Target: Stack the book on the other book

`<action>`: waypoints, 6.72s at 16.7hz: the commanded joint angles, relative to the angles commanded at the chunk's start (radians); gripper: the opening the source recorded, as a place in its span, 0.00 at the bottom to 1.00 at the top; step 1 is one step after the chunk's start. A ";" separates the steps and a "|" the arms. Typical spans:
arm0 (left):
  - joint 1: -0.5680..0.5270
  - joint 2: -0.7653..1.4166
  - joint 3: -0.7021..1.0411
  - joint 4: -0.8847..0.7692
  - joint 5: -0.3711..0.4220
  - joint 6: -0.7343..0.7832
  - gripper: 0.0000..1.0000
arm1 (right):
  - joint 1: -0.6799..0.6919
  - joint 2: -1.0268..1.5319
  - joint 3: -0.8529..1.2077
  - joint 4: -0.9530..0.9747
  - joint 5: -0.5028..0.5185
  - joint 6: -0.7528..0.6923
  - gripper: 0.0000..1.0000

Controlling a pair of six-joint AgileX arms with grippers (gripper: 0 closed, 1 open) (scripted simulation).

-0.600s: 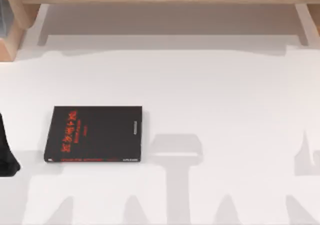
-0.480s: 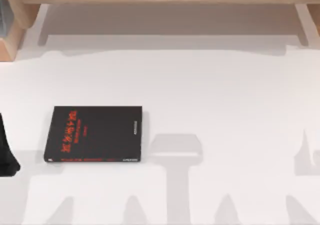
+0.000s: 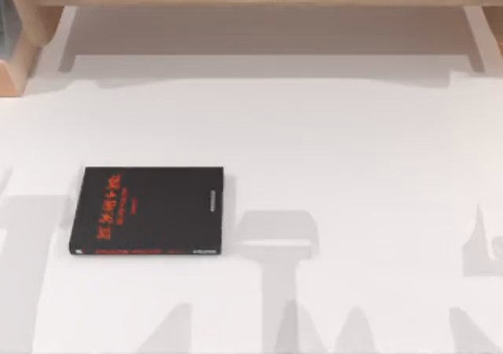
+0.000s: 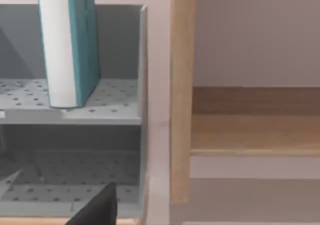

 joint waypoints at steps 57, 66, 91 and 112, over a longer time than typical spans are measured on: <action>0.244 1.707 1.218 0.425 0.281 0.003 0.00 | 0.000 0.000 0.000 0.000 0.000 0.000 1.00; 0.255 1.659 1.189 0.407 0.287 0.005 0.00 | 0.000 0.000 0.000 0.000 0.000 0.000 1.00; -0.677 0.936 0.356 0.375 -0.667 0.975 0.00 | 0.000 0.000 0.000 0.000 0.000 0.000 1.00; -0.804 1.057 0.041 0.330 -0.660 1.198 0.08 | 0.000 0.000 0.000 0.000 0.000 0.000 1.00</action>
